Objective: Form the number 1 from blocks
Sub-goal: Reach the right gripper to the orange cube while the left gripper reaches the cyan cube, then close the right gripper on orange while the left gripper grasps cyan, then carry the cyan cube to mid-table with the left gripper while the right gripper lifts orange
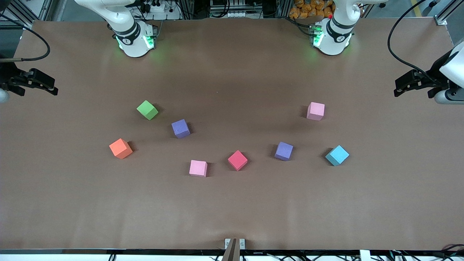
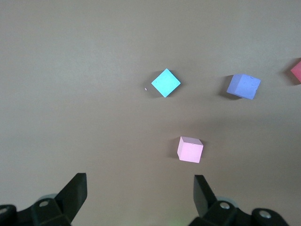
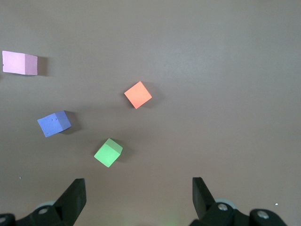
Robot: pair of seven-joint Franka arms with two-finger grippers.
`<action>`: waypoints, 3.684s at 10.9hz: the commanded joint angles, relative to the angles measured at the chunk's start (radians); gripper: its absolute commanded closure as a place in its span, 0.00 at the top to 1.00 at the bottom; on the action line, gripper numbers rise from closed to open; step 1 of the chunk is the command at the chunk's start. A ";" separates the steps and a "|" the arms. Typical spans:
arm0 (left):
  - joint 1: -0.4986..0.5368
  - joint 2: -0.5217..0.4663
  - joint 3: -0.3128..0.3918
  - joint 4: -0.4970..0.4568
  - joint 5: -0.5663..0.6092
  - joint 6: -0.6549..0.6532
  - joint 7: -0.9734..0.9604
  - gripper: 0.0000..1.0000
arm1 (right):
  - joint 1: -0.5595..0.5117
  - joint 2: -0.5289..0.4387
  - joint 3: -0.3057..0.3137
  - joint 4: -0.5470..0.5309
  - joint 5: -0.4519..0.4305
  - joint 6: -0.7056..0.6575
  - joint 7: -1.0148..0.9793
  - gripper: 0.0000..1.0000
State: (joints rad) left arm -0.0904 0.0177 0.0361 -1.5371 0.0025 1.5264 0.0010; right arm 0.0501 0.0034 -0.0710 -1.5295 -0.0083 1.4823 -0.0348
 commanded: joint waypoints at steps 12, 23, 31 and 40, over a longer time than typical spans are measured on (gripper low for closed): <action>-0.011 0.295 -0.044 -0.072 -0.024 0.179 -0.038 1.00 | 0.053 0.301 0.013 -0.011 0.137 0.277 0.063 1.00; 0.001 0.547 -0.050 -0.170 -0.024 0.544 -0.623 1.00 | -0.010 0.533 0.008 -0.149 0.119 0.487 -0.349 1.00; -0.018 0.623 -0.050 -0.166 -0.009 0.637 -0.829 1.00 | 0.000 0.586 0.007 -0.156 0.116 0.545 -0.417 1.00; -0.090 0.573 -0.055 -0.164 0.039 0.595 -0.649 0.00 | 0.017 0.595 0.008 -0.228 0.116 0.639 -0.439 1.00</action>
State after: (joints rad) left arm -0.1300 0.6421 -0.0228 -1.6927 0.0124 2.1469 -0.6642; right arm 0.0620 0.6078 -0.0620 -1.7414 0.1079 2.1072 -0.4608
